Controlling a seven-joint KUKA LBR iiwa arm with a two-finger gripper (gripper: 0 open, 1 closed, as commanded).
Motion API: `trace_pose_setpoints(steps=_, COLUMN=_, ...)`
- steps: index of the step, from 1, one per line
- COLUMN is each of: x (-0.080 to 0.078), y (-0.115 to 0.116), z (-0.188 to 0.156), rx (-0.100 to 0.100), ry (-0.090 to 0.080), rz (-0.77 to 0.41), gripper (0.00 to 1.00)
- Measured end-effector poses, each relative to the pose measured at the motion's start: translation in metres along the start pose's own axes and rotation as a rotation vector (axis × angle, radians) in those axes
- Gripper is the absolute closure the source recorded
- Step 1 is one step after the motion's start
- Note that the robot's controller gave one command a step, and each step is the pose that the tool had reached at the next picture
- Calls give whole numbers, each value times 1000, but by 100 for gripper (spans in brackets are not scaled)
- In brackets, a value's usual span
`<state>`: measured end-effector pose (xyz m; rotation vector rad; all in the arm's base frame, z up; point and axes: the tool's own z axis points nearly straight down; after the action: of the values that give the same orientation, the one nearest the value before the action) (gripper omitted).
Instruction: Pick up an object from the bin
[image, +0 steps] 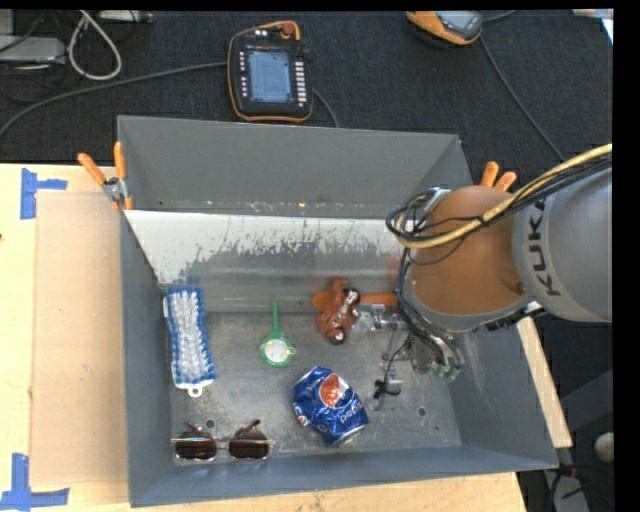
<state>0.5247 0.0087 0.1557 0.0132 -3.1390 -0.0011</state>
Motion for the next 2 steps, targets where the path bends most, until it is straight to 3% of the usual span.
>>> trace_pose_setpoints(steps=1, x=48, y=57, z=85, rx=-4, ry=-9, rz=173, gripper=0)
trace_pose_setpoints(steps=2, x=49, y=65, z=37, rx=0, ry=-6, rz=200, gripper=0)
